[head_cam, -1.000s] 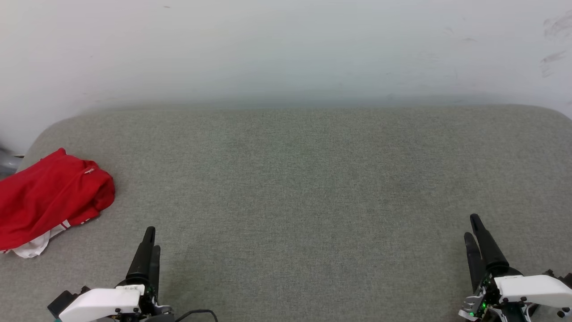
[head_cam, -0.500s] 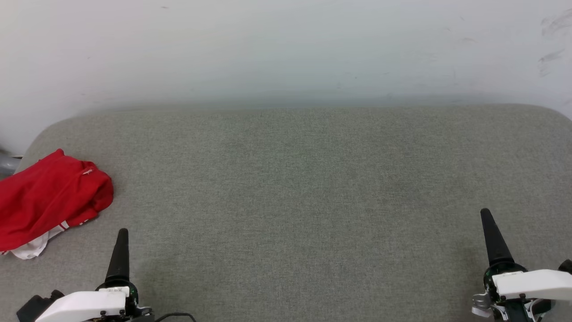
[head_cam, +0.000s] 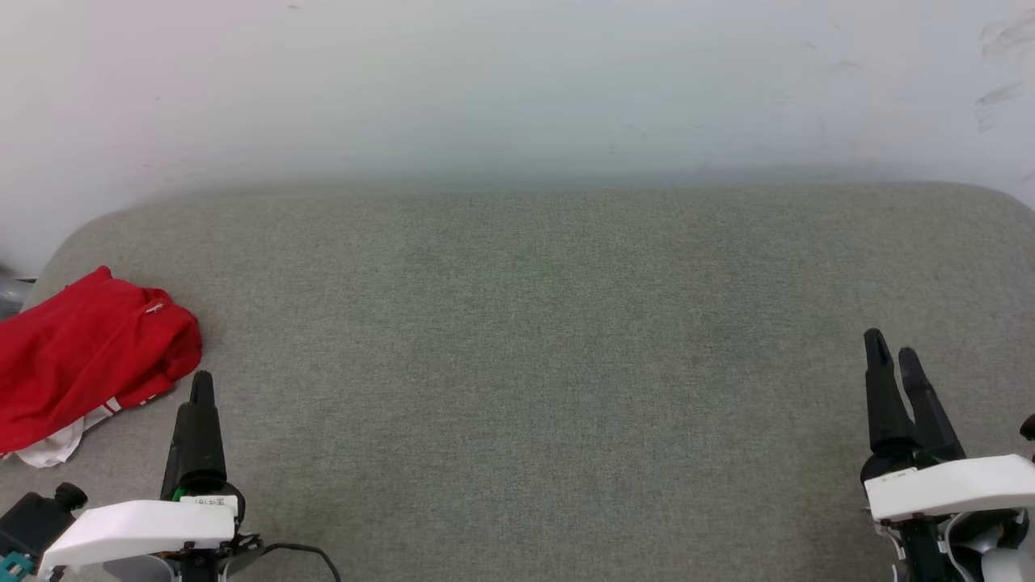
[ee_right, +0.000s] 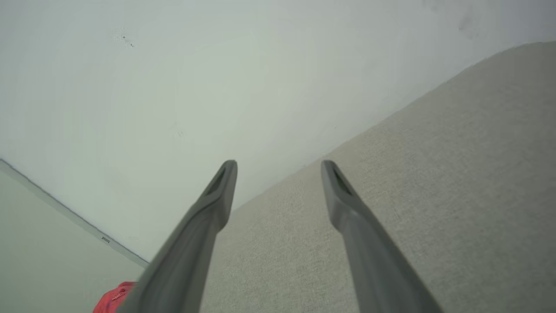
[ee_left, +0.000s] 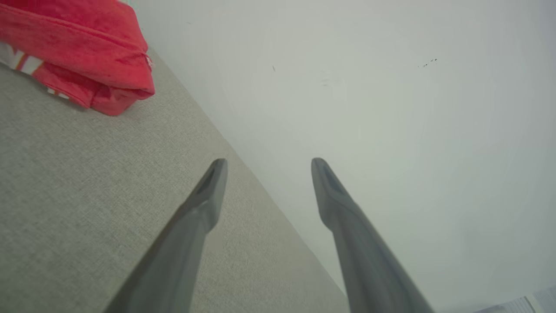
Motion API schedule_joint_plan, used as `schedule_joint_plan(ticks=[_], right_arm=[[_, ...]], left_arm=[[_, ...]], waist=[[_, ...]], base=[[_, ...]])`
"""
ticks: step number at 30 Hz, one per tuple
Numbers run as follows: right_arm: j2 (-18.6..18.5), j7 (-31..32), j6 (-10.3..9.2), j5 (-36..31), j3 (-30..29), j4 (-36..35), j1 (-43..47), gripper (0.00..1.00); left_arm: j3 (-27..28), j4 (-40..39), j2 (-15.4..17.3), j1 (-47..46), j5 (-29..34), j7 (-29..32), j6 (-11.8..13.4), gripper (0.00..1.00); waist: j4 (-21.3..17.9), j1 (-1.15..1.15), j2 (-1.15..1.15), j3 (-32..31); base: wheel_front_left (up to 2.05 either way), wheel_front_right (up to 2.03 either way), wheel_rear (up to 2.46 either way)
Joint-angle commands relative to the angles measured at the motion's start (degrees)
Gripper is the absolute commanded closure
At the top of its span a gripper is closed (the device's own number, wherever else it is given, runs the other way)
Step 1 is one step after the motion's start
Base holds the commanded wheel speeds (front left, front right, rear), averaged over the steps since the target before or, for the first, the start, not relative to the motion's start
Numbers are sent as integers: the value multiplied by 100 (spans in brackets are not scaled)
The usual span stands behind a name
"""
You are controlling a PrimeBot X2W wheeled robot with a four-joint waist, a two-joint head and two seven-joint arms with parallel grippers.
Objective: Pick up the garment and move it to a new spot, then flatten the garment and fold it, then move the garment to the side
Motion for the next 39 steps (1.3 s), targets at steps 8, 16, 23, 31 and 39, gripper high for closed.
schedule_joint_plan(ticks=[8, 16, 23, 31, 39], right_arm=[[0, -199, 1, -1223, 180, -430, -86, 0], [1, -328, 0, -2125, 324, -586, -59, 0], [1, -440, 0, -2792, 369, -699, -39, 0], [2, -559, 0, -3369, 400, -692, 36, 0], [3, -674, 0, -3967, 484, -513, 66, 0]], left_arm=[[-261, -603, 16, 104, 968, -203, -37, 0], [-629, -934, 15, 230, 2002, -338, 170, 0], [-1033, -1151, 15, 294, 3104, -449, 411, 0], [-1409, -1166, 87, 360, 3817, -570, 655, 0], [-1864, -1137, 324, 383, 4367, -681, 952, 0]], waist=[[-12, 0, 0, 10], [-21, 0, 0, 22], [-29, 0, 0, 47], [-40, 0, 0, 68], [-50, 0, 0, 80]], base=[[0, 0, 0], [0, 0, 0], [0, 0, 0], [0, 0, 0], [0, 0, 0]])
